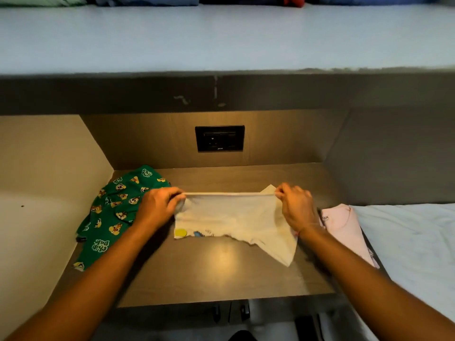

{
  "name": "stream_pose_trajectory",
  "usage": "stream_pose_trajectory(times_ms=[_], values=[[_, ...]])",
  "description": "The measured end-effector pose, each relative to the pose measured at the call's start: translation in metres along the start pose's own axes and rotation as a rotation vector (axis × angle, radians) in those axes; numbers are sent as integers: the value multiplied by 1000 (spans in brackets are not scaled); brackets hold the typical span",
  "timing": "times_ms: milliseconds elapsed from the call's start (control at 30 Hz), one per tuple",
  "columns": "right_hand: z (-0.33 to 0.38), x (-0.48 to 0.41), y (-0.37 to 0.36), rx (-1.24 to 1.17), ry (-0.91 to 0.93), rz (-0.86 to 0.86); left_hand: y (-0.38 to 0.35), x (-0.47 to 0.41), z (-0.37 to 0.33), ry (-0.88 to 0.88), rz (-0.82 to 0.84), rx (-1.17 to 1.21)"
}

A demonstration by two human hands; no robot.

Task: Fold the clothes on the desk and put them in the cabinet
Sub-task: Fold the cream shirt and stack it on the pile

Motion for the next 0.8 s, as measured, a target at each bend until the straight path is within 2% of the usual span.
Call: stream_pose_trajectory(times_ms=[133,267,367,467,567,733,800], values=[[18,-41,76,-103,57,-275,67,-50,-32,-106,-181,77],[17,-19,102,-101,158,-426,92,-33,-48,-275,-264,16],[11,29,72,-78,166,-297,62,11,-43,-252,-147,-55],[0,86,23,-78,54,-1,14,65,-31,-132,114,-127],[-1,138,-5,-24,81,166,-17,116,-21,-73,334,-170],[16,131,-6,-91,107,110,-41,112,-28,-37,359,-114],[28,105,-23,-52,105,196,-60,86,-39,-56,374,-151]])
Point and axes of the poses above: each hand's wrist, its own x-axis away from the middle knuckle, its own y-axis out of the back of the hand, z = x × y, the point moved 6 cm from there along -x, towards the middle knuckle, and after that the axes turned 3 degrees about -y, right-handed, at the moved point
